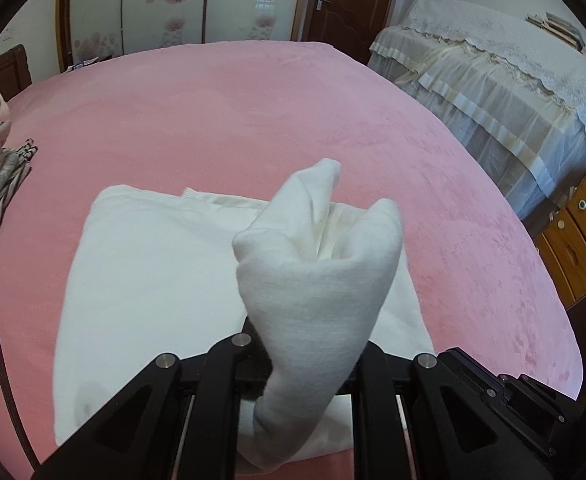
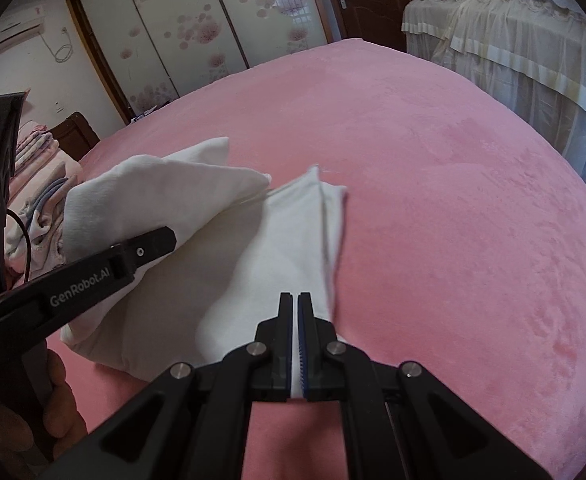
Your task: Fold small clothes
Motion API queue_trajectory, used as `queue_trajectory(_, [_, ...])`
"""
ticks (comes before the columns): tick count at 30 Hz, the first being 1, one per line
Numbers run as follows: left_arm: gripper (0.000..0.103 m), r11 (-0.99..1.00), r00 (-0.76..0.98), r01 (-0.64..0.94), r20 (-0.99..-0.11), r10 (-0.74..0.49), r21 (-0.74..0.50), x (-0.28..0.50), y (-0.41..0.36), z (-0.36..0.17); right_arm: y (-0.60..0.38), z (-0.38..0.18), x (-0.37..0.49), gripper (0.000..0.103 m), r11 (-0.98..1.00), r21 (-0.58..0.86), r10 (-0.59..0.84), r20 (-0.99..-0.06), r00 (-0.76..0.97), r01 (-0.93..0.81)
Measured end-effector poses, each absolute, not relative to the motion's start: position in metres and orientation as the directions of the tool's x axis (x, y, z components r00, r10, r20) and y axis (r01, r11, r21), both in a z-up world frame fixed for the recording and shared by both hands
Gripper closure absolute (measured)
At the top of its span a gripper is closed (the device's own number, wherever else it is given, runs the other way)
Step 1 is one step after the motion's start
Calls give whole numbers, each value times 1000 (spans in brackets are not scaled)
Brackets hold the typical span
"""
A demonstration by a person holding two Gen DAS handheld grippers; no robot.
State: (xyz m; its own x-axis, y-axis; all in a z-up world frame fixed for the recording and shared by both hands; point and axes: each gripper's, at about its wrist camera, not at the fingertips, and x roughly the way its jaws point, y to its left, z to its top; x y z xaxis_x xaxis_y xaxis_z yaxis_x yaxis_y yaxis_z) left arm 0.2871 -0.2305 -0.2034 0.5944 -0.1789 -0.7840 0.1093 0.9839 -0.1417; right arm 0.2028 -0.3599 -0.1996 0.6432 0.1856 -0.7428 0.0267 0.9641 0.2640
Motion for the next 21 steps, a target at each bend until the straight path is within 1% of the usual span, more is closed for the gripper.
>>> queue_trajectory(7, [92,982,592,138,-784,-185,-128,285,-248,-207,-374,-202,198,101,960,277,186,-737,650,39])
queue_trajectory(14, [92,983,560,166,-813,-157,-76,281,-260,-226,-382,-203,195,101,959,280,185,-733,655,42])
queue_trajectory(19, [92,981,576,189,-806,-139,-34,273,-267,-230,-385,-205,195,101,959,280,184,-738,649,46])
queue_trajectory(20, [91,981,574,192,-807,-138,-32,272,-267,-231,-385,-205,195,101,959,279,183,-739,649,47])
queue_trajectory(21, [84,979,568,200,-810,-142,-31,272,-267,-232,-385,-206,195,101,959,279,183,-740,647,48])
